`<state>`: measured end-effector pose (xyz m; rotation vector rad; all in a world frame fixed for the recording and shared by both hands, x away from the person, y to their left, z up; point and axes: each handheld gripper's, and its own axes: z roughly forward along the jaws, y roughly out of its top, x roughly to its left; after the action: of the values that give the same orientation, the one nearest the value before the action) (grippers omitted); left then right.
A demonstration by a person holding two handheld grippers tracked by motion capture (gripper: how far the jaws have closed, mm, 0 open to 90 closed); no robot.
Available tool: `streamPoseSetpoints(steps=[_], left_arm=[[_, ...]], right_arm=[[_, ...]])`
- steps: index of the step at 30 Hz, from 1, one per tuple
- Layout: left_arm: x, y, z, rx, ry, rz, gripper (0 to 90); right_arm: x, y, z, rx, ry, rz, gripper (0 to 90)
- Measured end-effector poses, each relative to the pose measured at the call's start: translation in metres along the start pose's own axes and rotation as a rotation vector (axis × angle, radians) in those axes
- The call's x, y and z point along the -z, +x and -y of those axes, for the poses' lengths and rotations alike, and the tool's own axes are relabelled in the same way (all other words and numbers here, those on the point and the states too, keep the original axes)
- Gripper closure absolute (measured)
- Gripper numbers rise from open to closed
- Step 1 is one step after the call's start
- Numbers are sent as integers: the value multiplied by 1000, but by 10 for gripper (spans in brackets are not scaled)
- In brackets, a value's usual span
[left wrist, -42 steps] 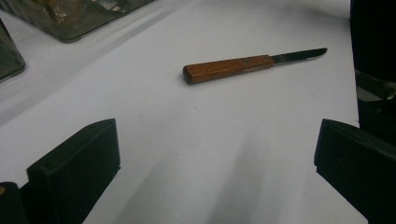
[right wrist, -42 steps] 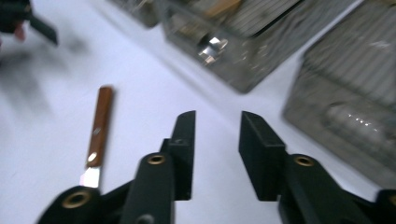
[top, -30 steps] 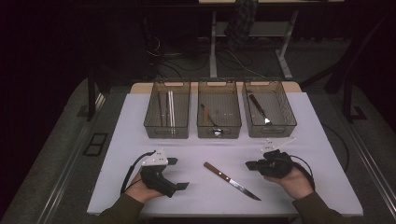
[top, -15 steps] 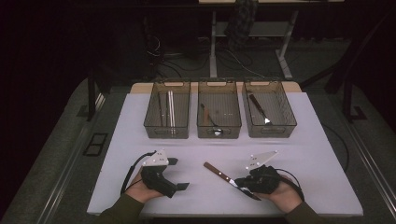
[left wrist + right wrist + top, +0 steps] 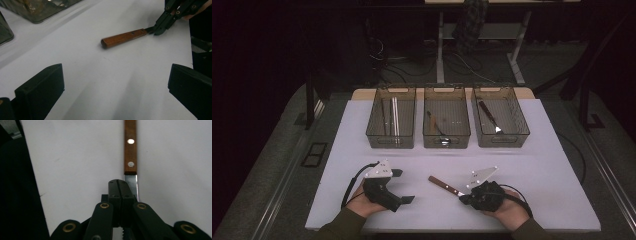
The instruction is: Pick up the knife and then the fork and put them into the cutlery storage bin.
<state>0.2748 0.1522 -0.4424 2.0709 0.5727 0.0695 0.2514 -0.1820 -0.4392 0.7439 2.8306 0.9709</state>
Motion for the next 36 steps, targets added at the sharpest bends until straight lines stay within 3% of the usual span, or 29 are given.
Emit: streamPoseSetpoints(steps=[9, 11, 14, 22, 28, 36], left_arm=[[0, 0, 0, -1, 2, 2, 0], [-1, 0, 0, 0, 2, 2, 0], [-1, 0, 0, 0, 4, 3, 0], [-1, 0, 0, 1, 4, 5, 0], [-1, 0, 0, 0, 4, 4, 0], [-1, 0, 0, -1, 7, 9, 0]], right_arm=[[2, -3, -1, 2, -6, -1, 888], [6, -5, -5, -4, -22, -12, 844], [9, -9, -14, 30, -16, -13, 782], [-5, -15, -35, 95, 40, -24, 703], [-18, -16, -41, 120, 80, -24, 709], [-20, -17, -43, 149, 119, -26, 744]])
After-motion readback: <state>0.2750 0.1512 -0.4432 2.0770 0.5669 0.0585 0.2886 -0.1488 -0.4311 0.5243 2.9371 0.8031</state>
